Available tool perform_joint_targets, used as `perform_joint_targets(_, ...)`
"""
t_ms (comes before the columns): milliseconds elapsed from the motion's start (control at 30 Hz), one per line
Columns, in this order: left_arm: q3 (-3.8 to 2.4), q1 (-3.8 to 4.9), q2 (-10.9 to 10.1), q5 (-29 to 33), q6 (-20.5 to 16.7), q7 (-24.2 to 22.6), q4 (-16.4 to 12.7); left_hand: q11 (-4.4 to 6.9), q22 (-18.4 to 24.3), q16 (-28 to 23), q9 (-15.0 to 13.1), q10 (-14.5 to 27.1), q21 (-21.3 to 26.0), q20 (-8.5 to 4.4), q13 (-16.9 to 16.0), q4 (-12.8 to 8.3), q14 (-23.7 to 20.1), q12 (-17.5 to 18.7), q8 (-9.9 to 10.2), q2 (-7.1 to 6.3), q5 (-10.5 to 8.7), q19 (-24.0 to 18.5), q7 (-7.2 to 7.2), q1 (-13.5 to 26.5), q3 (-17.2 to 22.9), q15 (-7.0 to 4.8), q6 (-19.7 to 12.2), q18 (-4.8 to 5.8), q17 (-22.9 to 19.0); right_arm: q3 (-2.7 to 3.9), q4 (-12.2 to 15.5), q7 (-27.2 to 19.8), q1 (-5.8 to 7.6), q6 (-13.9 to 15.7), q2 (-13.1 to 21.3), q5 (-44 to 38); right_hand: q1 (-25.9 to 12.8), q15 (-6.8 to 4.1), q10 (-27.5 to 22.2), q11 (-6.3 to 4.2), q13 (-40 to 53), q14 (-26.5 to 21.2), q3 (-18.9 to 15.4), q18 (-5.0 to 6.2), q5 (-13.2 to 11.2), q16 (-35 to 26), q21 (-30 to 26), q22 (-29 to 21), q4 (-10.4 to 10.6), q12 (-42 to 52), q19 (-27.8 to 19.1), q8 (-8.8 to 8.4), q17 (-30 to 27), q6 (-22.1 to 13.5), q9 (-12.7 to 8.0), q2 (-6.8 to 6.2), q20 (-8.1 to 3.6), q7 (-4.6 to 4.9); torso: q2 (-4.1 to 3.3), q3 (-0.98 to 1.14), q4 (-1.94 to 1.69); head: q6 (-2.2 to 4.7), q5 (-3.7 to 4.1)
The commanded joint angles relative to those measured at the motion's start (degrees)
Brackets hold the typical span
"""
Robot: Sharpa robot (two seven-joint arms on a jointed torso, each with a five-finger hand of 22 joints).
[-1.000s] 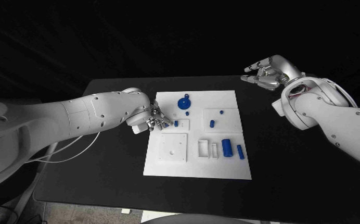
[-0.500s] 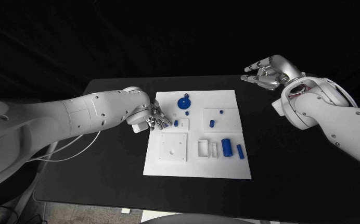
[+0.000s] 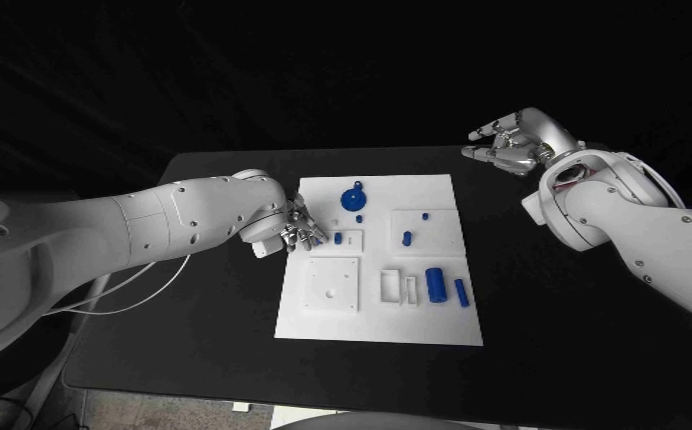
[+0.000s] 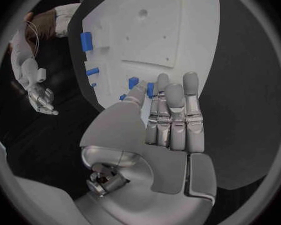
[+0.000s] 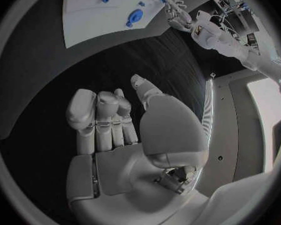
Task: Assemble the parts on the task board
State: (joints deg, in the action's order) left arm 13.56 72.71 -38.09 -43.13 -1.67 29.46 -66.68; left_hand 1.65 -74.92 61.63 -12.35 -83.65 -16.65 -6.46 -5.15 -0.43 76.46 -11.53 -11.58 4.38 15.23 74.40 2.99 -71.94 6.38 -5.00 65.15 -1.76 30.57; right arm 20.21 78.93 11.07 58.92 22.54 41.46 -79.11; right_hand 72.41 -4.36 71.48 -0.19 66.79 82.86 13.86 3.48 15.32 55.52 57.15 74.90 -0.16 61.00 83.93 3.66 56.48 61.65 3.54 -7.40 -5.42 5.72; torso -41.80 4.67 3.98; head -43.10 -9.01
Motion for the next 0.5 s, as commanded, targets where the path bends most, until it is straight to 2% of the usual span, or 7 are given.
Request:
perform_joint_targets(33, 0.21, -0.35, -0.9, 0.6, -2.6, -2.4, -0.7, 0.01, -1.2, 0.0, -0.5, -2.3, -0.8, 0.08, 0.0, -9.3, 0.2, 0.2, -0.6, -1.38, -0.68, -0.5, -0.07, 1.4, 15.3, -0.15, 0.6, -0.77, -0.1, 0.02, 0.2, -0.3, -0.10, -0.4, 0.1, 0.0, 0.0, 0.13, -0.1, 0.01, 0.0, 0.0, 0.3, 0.70, 0.2, -0.2, -0.2, 7.5, -0.1, -0.2, 1.7, -0.13, 0.0, 0.0, 0.0, 0.04, 0.16, 0.03, -0.01, 0.01, -0.05, 0.06, 0.06)
perform_joint_targets(133, 0.10, -0.22, -2.2, 1.4, -2.9, -3.5, -1.8, 0.13, -1.2, 0.2, -1.1, -2.6, -1.8, 0.00, -0.2, -9.2, 0.6, -0.3, -1.0, -2.38, -0.59, -0.6, -0.25, 1.9, 17.8, -0.29, 1.0, -0.87, 0.0, 0.02, 0.3, -0.3, -0.15, -0.4, 0.2, 0.0, -0.1, 0.12, -0.1, 0.01, -0.1, 0.0, 0.2, 0.70, 0.3, -0.3, -0.2, 7.5, 0.0, -0.3, 1.7, -0.13, -0.1, 0.0, 0.0, 0.00, 0.15, 0.02, 0.01, 0.05, -0.15, 0.07, 0.08)
perform_joint_targets(400, -0.24, 0.71, -4.4, 3.0, -1.9, -5.6, -4.0, 0.22, -1.2, 0.3, -1.9, -2.7, -3.1, -0.11, -0.3, -9.3, 0.7, -0.6, -0.7, -2.88, -0.40, -1.1, -0.37, 2.1, 19.0, -0.37, 1.4, -0.84, 0.1, 0.02, 0.4, -0.4, -0.22, -0.4, 0.1, 0.1, -0.1, 0.12, -0.1, 0.01, -0.1, 0.0, 0.2, 0.70, 0.3, -0.3, -0.2, 7.5, 0.0, -0.3, 1.7, -0.13, -0.1, 0.0, 0.0, 0.00, 0.15, 0.02, 0.02, 0.05, -0.02, 0.27, -0.16)
perform_joint_targets(500, -0.94, 0.89, -5.2, 3.8, -1.3, -7.3, -4.8, 0.23, -1.2, 0.3, -2.1, -2.7, -3.3, -0.16, -0.2, -9.4, 0.7, -0.6, -0.7, -2.92, -0.30, -1.3, -0.37, 1.9, 19.1, -0.44, 1.6, -0.85, 0.1, 0.02, 0.4, -0.5, -0.29, -0.4, 0.1, 0.2, -0.1, 0.12, -0.1, 0.01, -0.1, 0.0, 0.2, 0.70, 0.3, -0.3, -0.2, 7.5, 0.0, -0.3, 1.7, -0.13, -0.1, 0.0, 0.0, 0.00, 0.15, 0.02, 0.01, 0.08, 0.09, 0.39, -0.19)
